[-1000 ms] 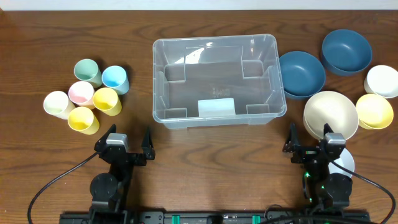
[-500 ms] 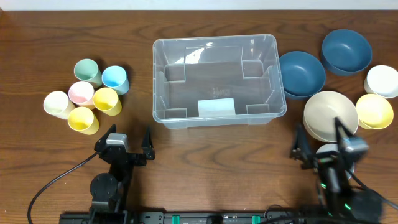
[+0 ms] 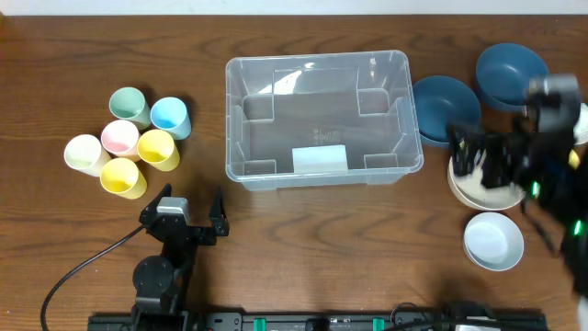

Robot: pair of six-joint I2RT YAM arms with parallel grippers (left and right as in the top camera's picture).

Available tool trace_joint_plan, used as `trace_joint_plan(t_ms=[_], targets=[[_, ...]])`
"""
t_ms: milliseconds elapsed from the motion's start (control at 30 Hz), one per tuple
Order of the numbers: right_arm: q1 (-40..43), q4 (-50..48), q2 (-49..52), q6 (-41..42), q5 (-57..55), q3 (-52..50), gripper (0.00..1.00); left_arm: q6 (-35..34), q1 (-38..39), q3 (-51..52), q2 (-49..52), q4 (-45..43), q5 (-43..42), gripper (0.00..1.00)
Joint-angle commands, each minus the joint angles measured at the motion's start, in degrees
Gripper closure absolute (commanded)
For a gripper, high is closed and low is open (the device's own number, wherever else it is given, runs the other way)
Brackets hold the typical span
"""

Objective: Pack container
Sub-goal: 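Move the right gripper to the teal bowl and grasp its rim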

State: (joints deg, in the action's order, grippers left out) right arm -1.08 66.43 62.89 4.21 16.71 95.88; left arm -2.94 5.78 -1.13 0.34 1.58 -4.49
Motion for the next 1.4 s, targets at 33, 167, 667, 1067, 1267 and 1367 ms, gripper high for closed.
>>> trace_joint_plan(t_ms=[33,167,667,1067,1267,1367], targets=[[-0.33,6.08,8.00,-2.36,6.12,12.24,0.01,0.35,-0.20,0.90,-0.11,2.05,-0.90,0.02],[-0.33,9.64,11.50,-3.10,6.23,13.42,0.01,0.35,-0.20,0.90,-0.11,2.05,-0.90,0.02],[1.01,13.68,19.76,21.22,-28.48,10.34,0.04,0.35,-0.20,0.90,-0.11,2.05,-0.92,0.02],[9.51,-1.70,27.80,14.95,-18.71,-3.63,0.03,0.35,-0.20,0.90,-0.11,2.05,-0.92,0.02],[11.85,-13.99,31.80,3.63,-12.17,-9.07,0.03,0.35,-0.20,0.90,-0.11,2.05,-0.92,0.02],[12.22,-17.77,34.62,1.60,-12.15,-10.67,0.03,0.35,-0.20,0.90,-0.11,2.05,-0.92,0.02]])
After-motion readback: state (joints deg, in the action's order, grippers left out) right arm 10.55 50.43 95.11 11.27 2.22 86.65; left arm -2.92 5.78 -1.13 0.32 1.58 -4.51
